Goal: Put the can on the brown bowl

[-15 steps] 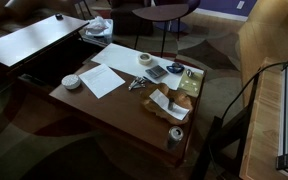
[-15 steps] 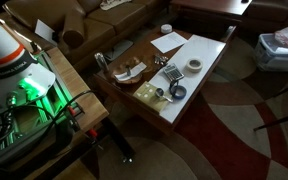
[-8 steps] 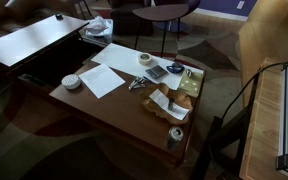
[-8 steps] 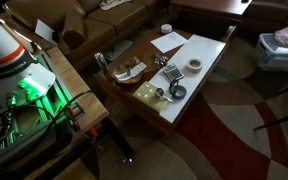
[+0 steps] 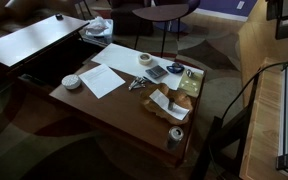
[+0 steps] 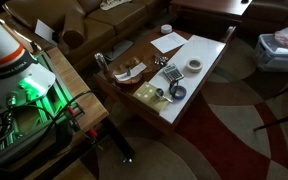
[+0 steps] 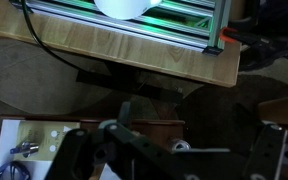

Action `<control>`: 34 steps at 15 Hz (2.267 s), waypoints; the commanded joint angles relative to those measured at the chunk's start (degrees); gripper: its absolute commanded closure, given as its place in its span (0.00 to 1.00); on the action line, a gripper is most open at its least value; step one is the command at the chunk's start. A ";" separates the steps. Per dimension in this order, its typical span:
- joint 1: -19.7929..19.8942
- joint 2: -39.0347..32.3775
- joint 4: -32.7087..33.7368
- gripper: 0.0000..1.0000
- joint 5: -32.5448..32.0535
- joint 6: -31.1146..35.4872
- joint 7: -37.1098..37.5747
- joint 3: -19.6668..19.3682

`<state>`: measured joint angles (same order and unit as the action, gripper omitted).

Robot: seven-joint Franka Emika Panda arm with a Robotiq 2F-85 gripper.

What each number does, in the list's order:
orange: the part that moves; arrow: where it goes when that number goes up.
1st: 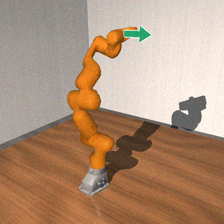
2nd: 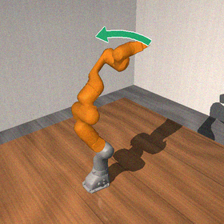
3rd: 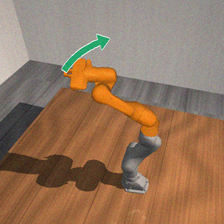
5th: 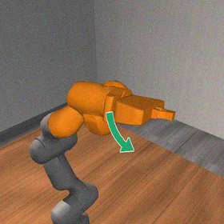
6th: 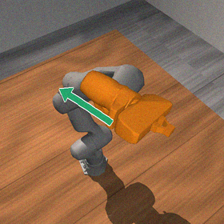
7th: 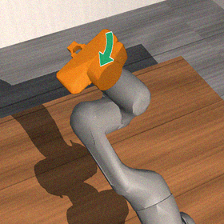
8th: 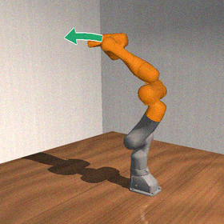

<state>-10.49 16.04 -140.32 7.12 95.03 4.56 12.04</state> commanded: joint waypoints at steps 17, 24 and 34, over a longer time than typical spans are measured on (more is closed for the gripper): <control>-0.20 -27.71 -8.08 0.00 13.76 50.05 24.05 -2.23; -3.48 -41.21 0.69 0.00 13.88 49.76 36.31 -2.39; -6.82 -58.68 13.41 0.00 15.37 48.70 42.35 -1.04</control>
<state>-16.79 -42.76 -127.02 21.99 143.96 47.25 11.46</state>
